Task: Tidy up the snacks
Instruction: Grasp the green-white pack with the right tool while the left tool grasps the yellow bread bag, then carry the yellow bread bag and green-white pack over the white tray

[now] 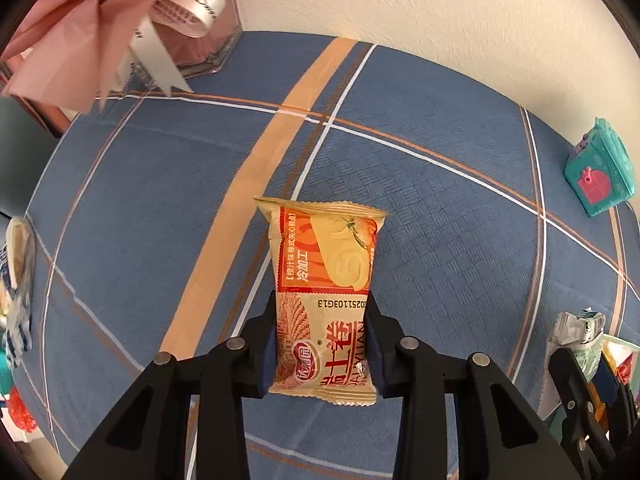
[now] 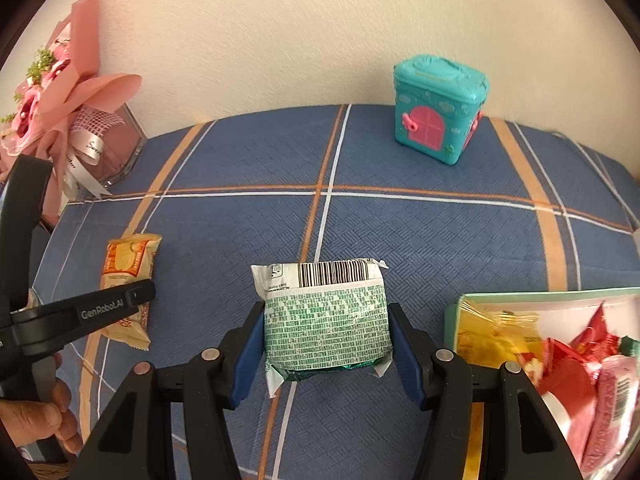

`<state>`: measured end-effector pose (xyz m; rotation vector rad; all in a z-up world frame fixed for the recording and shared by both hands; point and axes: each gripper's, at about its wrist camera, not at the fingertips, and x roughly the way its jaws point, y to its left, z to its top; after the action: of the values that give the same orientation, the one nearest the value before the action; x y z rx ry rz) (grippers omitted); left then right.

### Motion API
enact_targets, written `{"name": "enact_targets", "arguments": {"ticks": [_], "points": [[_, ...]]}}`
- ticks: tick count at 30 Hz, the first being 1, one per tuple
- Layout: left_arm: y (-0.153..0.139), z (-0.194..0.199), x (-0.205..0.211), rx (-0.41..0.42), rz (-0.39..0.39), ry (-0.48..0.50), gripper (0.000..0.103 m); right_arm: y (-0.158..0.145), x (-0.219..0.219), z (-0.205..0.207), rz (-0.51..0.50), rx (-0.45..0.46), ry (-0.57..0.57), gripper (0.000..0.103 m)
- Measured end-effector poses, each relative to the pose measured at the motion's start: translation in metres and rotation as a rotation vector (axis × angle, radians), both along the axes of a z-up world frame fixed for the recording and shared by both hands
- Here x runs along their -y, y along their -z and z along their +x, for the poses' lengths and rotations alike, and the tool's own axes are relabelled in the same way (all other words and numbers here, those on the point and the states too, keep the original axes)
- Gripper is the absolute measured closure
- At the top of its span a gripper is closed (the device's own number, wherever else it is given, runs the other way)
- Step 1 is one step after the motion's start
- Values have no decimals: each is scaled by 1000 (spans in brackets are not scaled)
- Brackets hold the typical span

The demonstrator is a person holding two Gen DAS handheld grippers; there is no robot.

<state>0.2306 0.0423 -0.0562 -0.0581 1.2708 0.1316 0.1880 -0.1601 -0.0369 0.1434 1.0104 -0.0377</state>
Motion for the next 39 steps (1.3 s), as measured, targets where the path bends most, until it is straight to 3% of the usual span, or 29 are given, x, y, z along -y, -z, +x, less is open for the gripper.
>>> {"name": "enact_targets", "arguments": {"ticks": [10, 22, 29, 39], "points": [[-45, -45, 17, 33, -83, -35, 65, -47, 0, -40, -31, 44, 0, 42], [-88, -108, 59, 132, -175, 3, 65, -103, 24, -103, -46, 98, 60, 42], [-99, -145, 88, 188, -193, 45, 65, -103, 44, -135, -2, 93, 99, 41], [-91, -175, 117, 200, -294, 53, 65, -89, 67, -167, -47, 47, 141, 41]]}}
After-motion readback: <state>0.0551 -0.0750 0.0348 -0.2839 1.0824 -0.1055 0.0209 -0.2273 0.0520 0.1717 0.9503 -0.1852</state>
